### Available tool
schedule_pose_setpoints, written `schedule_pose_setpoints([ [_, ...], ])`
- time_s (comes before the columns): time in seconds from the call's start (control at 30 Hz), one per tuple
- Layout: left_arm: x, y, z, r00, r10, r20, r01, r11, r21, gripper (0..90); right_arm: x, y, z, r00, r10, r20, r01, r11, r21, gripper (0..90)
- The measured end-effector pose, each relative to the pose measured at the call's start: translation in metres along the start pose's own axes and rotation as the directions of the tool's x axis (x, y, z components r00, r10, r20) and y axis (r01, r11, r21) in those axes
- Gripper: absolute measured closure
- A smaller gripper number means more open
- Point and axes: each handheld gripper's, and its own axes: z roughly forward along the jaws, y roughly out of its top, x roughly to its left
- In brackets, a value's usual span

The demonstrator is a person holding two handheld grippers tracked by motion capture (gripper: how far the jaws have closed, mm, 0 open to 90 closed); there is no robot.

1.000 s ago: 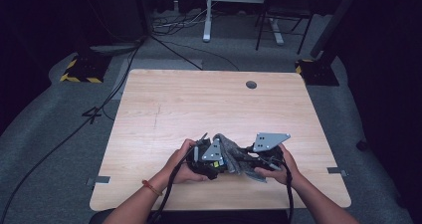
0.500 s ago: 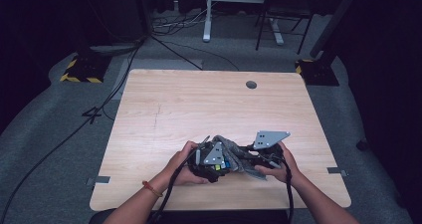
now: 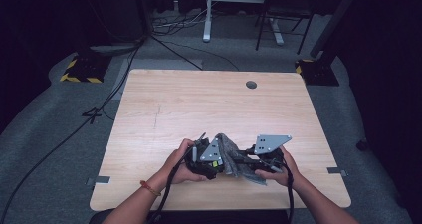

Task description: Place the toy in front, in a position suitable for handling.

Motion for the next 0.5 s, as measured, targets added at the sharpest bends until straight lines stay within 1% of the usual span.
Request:
schedule_pose_setpoints([
  [0.03,-0.002,0.001,0.003,0.9999,0.010,0.002,-0.010,0.9999,0.010,33.4,0.002,0.002,0.000,1.0000,-0.004,-0.009,0.004,1.000,-0.013,79.1],
  [0.1,-0.003,0.001,0.007,0.9998,0.017,0.006,-0.018,0.9996,0.021,33.4,0.006,0.006,0.002,0.9997,-0.022,-0.010,0.022,1.000,-0.010,79.1],
  [0.13,-0.004,0.001,0.008,0.9998,0.012,0.015,-0.012,0.9997,0.019,33.4,0.006,0.007,0.002,0.9996,-0.025,-0.009,0.025,1.000,-0.009,79.1],
  [0.23,-0.005,0.002,0.011,0.9999,0.013,0.005,-0.013,0.9994,0.031,33.2,0.006,0.009,0.005,0.9997,-0.011,-0.023,0.011,1.000,-0.016,79.1],
  [0.3,-0.006,0.002,0.013,0.9998,0.015,0.009,-0.016,0.9992,0.036,33.2,0.005,0.010,0.008,0.9995,-0.007,-0.031,0.007,1.000,-0.018,79.1],
  [0.33,-0.007,0.002,0.014,0.9998,0.020,0.005,-0.020,0.9986,0.048,33.2,0.006,0.010,0.008,0.9995,-0.008,-0.032,0.007,1.000,-0.017,79.1],
  [0.37,-0.008,0.002,0.015,0.9997,0.023,0.007,-0.023,0.9985,0.050,33.2,0.006,0.011,0.010,0.9994,-0.011,-0.033,0.011,1.000,-0.013,79.1],
  [0.43,-0.006,0.001,0.014,0.9997,0.021,0.013,-0.021,0.9987,0.046,33.3,0.007,0.010,0.011,0.9994,-0.017,-0.029,0.017,1.000,-0.005,79.1],
  [0.5,-0.004,0.000,0.010,0.9998,0.019,0.004,-0.019,0.9990,0.040,33.4,0.004,0.009,0.009,0.9998,-0.017,-0.011,0.018,1.000,0.009,79.1],
])
